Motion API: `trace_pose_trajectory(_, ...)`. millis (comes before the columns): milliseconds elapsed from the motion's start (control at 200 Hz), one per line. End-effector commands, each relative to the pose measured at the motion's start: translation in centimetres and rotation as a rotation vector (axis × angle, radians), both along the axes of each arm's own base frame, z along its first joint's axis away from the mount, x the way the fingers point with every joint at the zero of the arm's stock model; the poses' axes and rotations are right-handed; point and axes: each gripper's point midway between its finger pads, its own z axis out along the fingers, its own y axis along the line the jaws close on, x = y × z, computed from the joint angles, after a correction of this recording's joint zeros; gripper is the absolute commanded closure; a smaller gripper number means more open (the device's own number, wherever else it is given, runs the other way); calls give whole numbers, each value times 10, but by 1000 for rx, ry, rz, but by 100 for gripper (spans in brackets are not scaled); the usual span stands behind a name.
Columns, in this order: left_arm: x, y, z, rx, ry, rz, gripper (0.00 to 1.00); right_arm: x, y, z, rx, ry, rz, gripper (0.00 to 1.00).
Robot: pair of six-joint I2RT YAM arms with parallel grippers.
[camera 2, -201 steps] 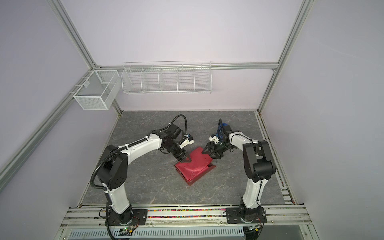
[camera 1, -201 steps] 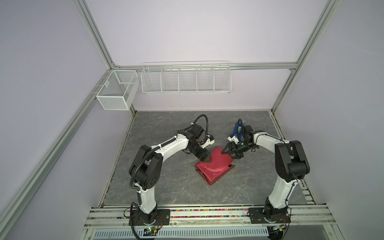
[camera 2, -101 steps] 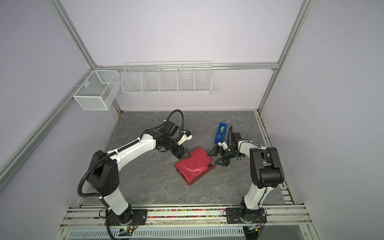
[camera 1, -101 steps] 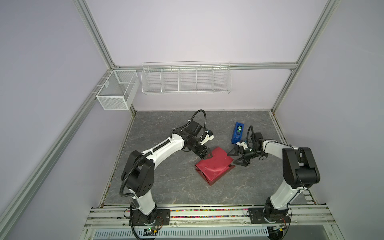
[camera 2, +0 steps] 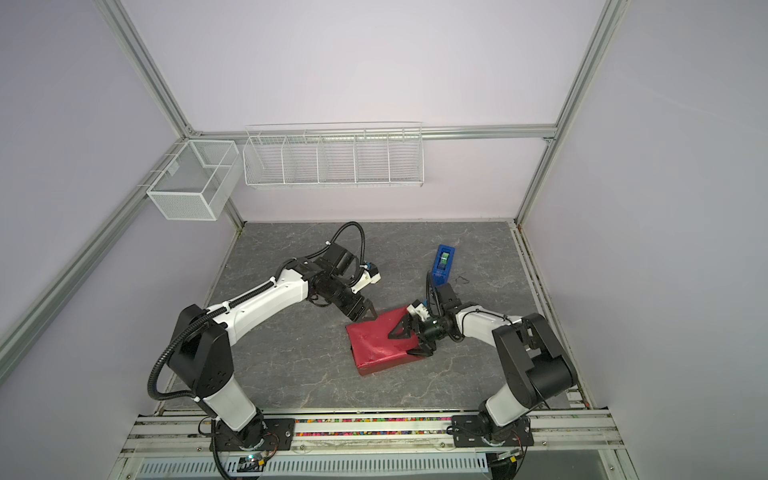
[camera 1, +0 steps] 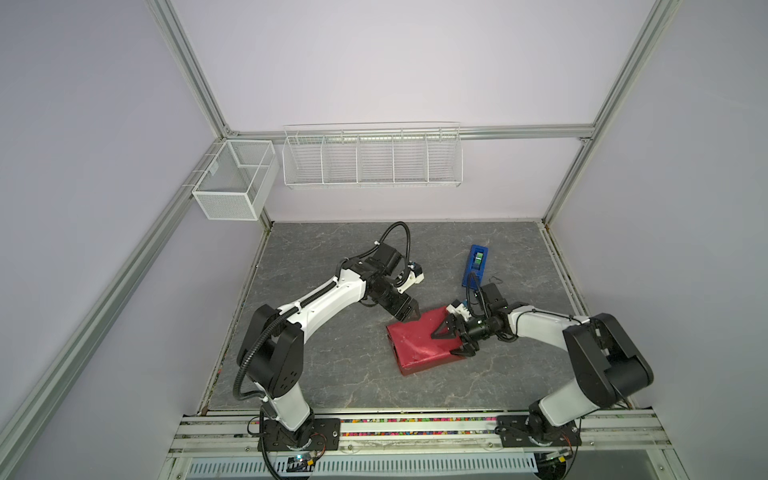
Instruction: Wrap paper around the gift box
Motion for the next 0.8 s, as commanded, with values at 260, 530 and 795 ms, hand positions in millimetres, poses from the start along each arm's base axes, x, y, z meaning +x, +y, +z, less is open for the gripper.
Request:
trace_pose_trajectory(260, -29, 19, 0, 37, 58, 11, 22, -1, 6, 9, -2, -92, -134, 6)
trace_pose_trajectory(530, -31, 18, -6, 48, 83, 23, 22, 17, -12, 0, 44, -119, -193, 4)
trace_pose_trajectory(795, -33, 12, -9, 57, 95, 26, 23, 40, -4, -1, 104, -180, -154, 3)
